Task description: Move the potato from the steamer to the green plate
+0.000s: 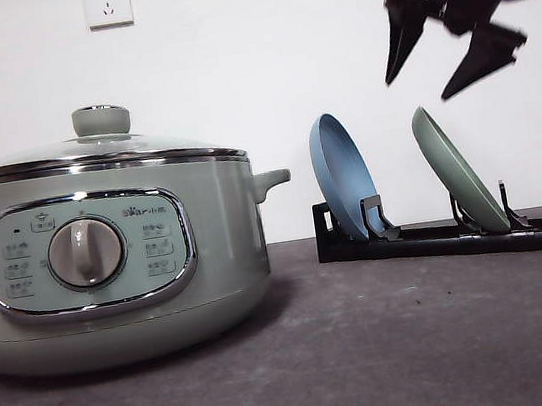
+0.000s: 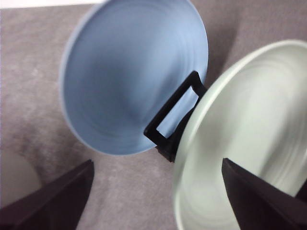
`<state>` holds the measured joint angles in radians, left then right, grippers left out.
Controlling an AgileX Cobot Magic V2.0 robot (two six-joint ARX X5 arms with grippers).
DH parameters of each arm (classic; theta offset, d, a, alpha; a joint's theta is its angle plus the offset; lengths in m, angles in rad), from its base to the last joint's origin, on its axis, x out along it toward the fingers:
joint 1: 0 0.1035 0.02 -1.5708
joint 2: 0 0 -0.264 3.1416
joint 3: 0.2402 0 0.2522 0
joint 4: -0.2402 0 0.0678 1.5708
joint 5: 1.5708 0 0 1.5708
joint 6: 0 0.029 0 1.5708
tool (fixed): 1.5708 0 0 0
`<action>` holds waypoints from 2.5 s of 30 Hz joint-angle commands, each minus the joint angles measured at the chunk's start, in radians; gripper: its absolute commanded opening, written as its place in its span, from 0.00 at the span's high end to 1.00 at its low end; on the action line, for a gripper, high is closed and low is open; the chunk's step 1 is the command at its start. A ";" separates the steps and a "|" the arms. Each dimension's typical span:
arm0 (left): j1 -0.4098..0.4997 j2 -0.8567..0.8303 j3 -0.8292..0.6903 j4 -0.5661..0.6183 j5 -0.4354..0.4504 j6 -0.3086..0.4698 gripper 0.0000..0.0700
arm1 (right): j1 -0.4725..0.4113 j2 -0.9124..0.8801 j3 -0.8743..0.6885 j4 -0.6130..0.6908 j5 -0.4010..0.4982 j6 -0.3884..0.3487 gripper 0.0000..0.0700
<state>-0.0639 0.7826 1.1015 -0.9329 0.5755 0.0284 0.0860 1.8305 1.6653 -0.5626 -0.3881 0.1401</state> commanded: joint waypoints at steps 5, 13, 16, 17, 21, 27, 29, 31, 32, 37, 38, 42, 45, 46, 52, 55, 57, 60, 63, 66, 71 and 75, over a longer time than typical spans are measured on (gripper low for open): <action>-0.003 0.006 0.023 0.012 0.005 0.009 0.19 | 0.006 0.078 0.024 0.035 0.004 0.019 0.35; -0.003 0.006 0.023 0.013 0.005 0.009 0.19 | 0.006 0.098 0.024 0.044 0.004 0.018 0.75; -0.003 0.006 0.023 0.013 0.005 0.009 0.19 | 0.006 0.098 0.024 0.044 0.004 0.018 0.89; -0.003 0.006 0.023 0.013 0.005 0.009 0.19 | 0.006 0.098 0.024 0.044 0.004 0.018 0.92; -0.003 0.006 0.023 0.013 0.005 0.009 0.19 | 0.005 0.097 0.025 0.046 0.003 0.018 1.00; -0.003 0.006 0.023 0.013 0.005 0.009 0.19 | 0.003 0.077 0.054 0.039 -0.007 0.032 1.00; -0.003 0.006 0.023 0.013 0.005 0.009 0.19 | 0.004 0.055 0.068 0.038 -0.008 0.033 1.00; -0.003 0.006 0.023 0.013 0.005 0.010 0.19 | 0.007 0.031 0.089 0.030 -0.008 0.034 1.00; -0.003 0.006 0.023 0.013 0.005 0.010 0.19 | 0.008 0.019 0.099 0.026 -0.010 0.035 1.00; -0.003 0.006 0.023 0.013 0.005 0.010 0.19 | 0.011 -0.048 0.163 -0.013 -0.032 0.036 1.00; -0.003 0.006 0.023 0.013 0.005 0.010 0.19 | 0.012 -0.061 0.177 -0.028 -0.033 0.036 1.00; -0.003 0.006 0.023 0.013 0.005 0.010 0.19 | 0.023 -0.125 0.218 -0.121 -0.031 0.011 1.00; -0.003 0.006 0.023 0.014 0.005 0.010 0.19 | 0.047 -0.180 0.222 -0.187 -0.026 -0.033 1.00; -0.003 0.006 0.023 0.014 0.005 0.010 0.19 | 0.056 -0.197 0.222 -0.210 -0.018 -0.048 1.00; -0.003 0.006 0.023 0.013 0.005 0.010 0.19 | 0.142 -0.293 0.221 -0.374 0.087 -0.156 1.00; -0.003 0.006 0.023 0.013 0.005 0.010 0.19 | 0.194 -0.322 0.221 -0.470 0.131 -0.201 1.00; -0.003 0.006 0.023 0.014 0.005 0.010 0.19 | 0.238 -0.333 0.219 -0.535 0.176 -0.215 1.00; -0.003 0.006 0.023 0.014 0.004 0.012 0.19 | 0.312 -0.336 0.213 -0.625 0.249 -0.233 1.00; -0.003 0.006 0.023 0.014 0.004 0.013 0.19 | 0.396 -0.336 0.178 -0.669 0.317 -0.234 1.00; -0.003 0.006 0.023 0.013 0.004 0.013 0.19 | 0.477 -0.336 0.108 -0.676 0.382 -0.234 1.00; -0.003 0.006 0.023 0.013 0.004 0.012 0.19 | 0.605 -0.336 -0.028 -0.679 0.451 -0.226 1.00; -0.003 0.006 0.023 0.013 0.004 0.013 0.19 | 0.704 -0.336 -0.149 -0.664 0.519 -0.201 1.00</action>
<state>-0.0639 0.7826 1.1015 -0.9321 0.5755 0.0286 0.7674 1.4830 1.5160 -1.2378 0.1158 -0.0762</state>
